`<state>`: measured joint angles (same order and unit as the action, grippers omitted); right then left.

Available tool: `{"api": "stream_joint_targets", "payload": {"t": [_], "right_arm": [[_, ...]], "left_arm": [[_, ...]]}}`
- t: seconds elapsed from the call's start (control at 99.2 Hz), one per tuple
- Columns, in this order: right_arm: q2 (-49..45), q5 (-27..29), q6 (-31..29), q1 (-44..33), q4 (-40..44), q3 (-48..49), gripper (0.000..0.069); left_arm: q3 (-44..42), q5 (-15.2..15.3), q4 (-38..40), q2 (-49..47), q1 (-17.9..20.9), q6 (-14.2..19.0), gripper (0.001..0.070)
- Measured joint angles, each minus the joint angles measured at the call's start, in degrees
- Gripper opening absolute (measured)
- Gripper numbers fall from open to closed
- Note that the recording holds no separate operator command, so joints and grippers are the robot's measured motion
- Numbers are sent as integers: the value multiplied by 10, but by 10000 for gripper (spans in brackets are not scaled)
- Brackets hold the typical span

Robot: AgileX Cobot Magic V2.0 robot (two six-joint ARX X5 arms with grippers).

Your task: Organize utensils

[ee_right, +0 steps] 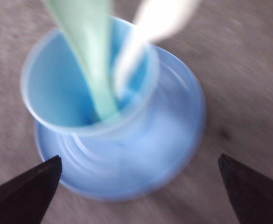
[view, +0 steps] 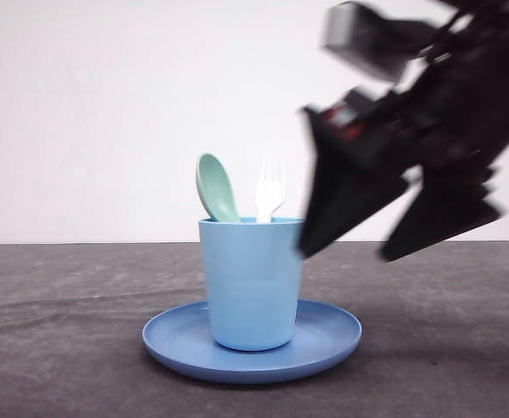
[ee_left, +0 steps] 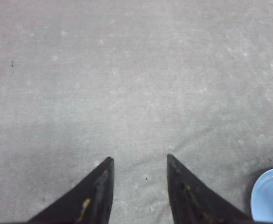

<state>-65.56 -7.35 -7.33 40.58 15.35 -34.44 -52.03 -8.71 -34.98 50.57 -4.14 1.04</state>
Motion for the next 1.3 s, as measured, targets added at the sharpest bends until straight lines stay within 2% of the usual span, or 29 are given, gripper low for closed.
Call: {"api": "stream_joint_targets", "payload": {"t": [0.282, 0.514, 0.645, 0.786, 1.058, 1.089, 1.119, 1.21, 1.26, 1.3], "right_arm": [[116, 14, -5, -140, 126, -24, 680], [133, 14, 0, -261, 230, -92, 680], [133, 13, 12, -314, 258, -113, 680], [133, 12, 17, -342, 263, -114, 680], [133, 14, 27, -343, 263, -114, 676], [133, 14, 27, -343, 263, -114, 651], [133, 14, 27, -343, 263, -114, 592], [133, 14, 27, -343, 270, -114, 322], [133, 14, 28, -343, 271, -114, 178], [133, 14, 29, -343, 270, -114, 97]], "left_arm": [[0, 0, 0, 0, 0, 0, 199], [0, 0, -5, 0, 0, 0, 199], [0, 0, -5, 0, 0, 0, 199], [0, 0, -6, 0, 0, 0, 199], [0, 0, -18, 0, 0, 0, 199], [0, 0, -19, 0, 0, 0, 197], [0, 0, -22, 0, 0, 0, 187], [0, 0, -26, 0, 0, 0, 73], [0, 0, -26, 0, 0, 0, 39], [0, 0, -27, 0, 0, 0, 27]]}}
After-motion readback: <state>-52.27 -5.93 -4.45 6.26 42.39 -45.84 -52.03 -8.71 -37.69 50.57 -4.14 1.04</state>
